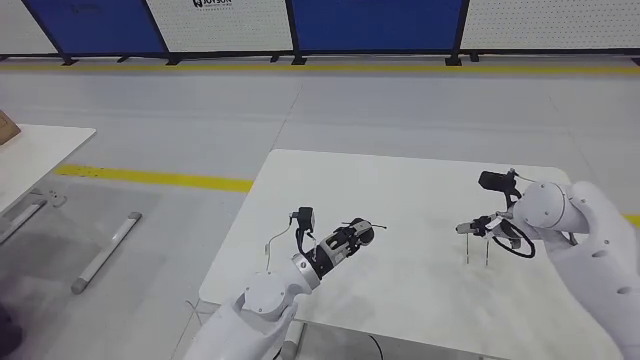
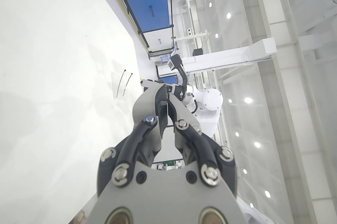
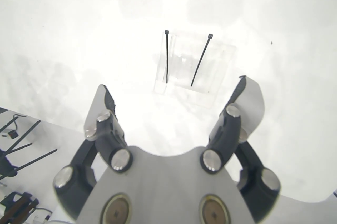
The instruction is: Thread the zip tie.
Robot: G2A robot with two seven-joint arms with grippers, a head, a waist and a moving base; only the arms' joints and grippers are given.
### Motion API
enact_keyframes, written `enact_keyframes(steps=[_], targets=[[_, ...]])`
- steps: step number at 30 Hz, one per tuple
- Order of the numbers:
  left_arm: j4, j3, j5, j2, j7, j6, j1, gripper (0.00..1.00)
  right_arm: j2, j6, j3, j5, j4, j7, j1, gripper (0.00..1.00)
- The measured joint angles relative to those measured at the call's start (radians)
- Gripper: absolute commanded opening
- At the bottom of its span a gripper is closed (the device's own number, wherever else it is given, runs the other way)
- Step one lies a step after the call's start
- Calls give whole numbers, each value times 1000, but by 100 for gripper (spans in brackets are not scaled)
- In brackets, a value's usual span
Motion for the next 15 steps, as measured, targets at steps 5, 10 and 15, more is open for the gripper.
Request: enact_keyframes(steps=[5,10,15], targets=[[0,0,0,0,0,0,0,0,0,-7,1,3,2,-9,-7,100],[0,0,0,0,0,0,0,0,2,-19,8,-5,6,-37,-28,100],[0,0,0,0,0,0,0,0,10,-34,36,-6,-15,-20,-37,57]])
